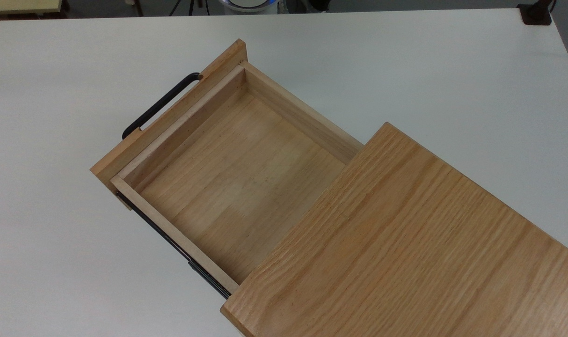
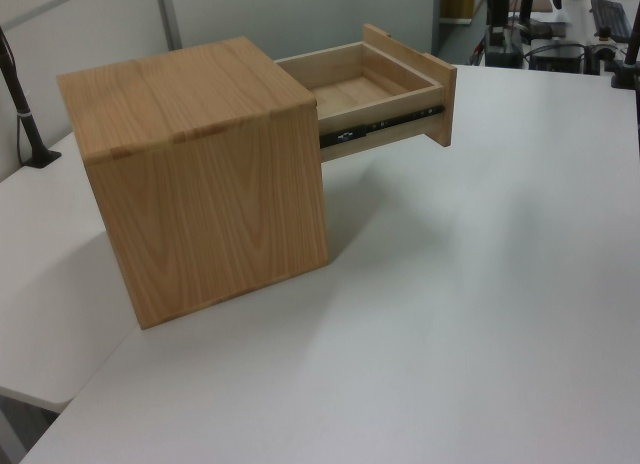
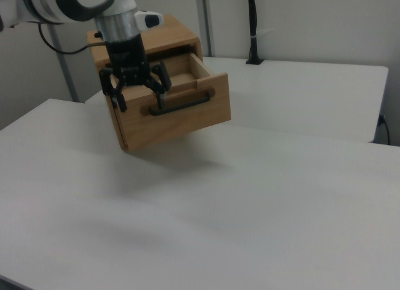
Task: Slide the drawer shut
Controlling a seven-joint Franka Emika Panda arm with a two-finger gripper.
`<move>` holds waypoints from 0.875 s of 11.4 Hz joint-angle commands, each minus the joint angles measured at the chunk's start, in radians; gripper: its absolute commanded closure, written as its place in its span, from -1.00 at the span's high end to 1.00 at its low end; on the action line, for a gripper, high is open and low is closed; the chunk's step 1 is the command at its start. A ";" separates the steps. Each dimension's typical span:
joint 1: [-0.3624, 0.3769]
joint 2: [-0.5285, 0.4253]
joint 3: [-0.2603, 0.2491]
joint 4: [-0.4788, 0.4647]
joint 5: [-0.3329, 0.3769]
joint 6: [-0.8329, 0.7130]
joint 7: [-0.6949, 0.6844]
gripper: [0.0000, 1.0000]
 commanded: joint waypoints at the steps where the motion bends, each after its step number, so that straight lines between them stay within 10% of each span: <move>1: -0.004 0.000 -0.040 -0.032 -0.026 0.070 -0.132 1.00; 4: -0.032 0.058 -0.050 -0.026 -0.018 0.125 -0.158 0.74; 6: -0.032 0.061 -0.099 -0.021 0.067 0.153 -0.158 -0.90; 10: -0.035 0.151 -0.136 0.043 0.187 0.198 -0.393 -1.00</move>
